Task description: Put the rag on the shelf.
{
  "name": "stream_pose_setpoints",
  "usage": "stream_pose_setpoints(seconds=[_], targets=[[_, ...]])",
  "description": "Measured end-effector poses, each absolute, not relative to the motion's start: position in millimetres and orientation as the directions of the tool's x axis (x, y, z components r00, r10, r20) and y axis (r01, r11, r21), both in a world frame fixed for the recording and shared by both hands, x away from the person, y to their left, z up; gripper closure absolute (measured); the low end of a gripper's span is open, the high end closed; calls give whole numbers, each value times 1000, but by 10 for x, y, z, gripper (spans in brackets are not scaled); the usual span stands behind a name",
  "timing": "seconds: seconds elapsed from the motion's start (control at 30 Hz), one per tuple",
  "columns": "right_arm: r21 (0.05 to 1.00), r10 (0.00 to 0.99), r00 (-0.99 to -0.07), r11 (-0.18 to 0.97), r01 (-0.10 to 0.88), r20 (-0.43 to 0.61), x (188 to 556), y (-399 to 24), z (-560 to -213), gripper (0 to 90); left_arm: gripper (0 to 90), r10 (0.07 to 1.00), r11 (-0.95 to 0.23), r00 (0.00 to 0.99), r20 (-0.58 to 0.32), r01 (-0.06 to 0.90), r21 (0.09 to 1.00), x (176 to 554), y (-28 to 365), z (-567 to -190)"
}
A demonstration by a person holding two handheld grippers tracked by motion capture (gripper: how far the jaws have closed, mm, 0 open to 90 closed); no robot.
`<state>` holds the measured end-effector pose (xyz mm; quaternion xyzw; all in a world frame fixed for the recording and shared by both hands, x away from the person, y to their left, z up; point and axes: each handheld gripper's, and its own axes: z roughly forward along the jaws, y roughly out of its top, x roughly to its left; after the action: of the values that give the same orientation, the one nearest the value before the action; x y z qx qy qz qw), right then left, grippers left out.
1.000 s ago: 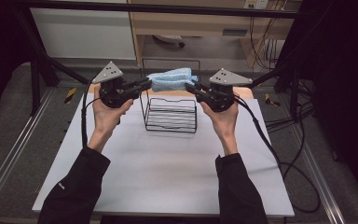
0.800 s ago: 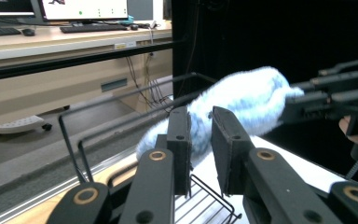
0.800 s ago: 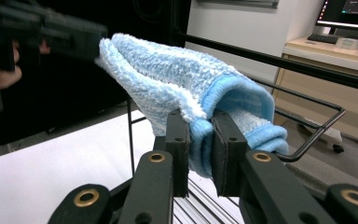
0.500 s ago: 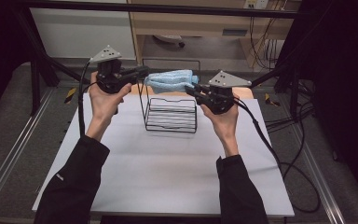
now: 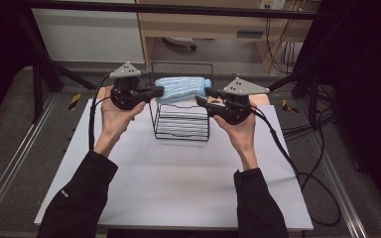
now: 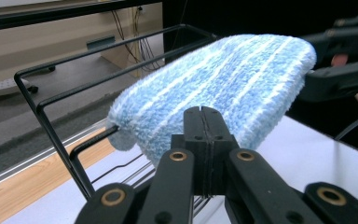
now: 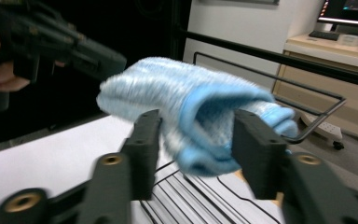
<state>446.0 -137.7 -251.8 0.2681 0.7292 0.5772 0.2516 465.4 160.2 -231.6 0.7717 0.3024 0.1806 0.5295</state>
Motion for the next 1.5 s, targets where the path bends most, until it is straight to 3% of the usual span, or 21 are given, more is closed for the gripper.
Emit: stream_pose_setpoints(seconds=[0.1, 0.2, 0.47, 0.6, 0.87, 1.5], targets=[[981, 690, -722, 168, 95, -49, 4426, -1412, -2477, 444, 896, 654, -266, 756, -40, 279, 923, 4646, 1599, -2365], [985, 694, -719, 145, 89, -37, 4405, -1434, -2416, 452, 896, 653, -271, 756, -38, 280, 921, 4645, 1598, -2411], [970, 659, -752, 189, 154, -9, 4414, -1311, -2379, 817, 896, 654, -274, 756, -31, 275, 922, 4625, 1620, -2504], [949, 670, -742, 235, 209, -3, 4464, -1285, -2459, 880, 896, 655, -277, 755, -26, 272, 922, 4625, 1624, -2562], [936, 699, -714, 226, 271, 38, 4575, -1323, -2653, 890, 896, 663, -292, 749, -10, 271, 917, 4666, 1575, -2686], [941, 738, -674, 218, 259, 15, 4693, -1309, -2828, 826, 894, 697, -279, 717, 6, 264, 923, 4756, 1523, -2804]])
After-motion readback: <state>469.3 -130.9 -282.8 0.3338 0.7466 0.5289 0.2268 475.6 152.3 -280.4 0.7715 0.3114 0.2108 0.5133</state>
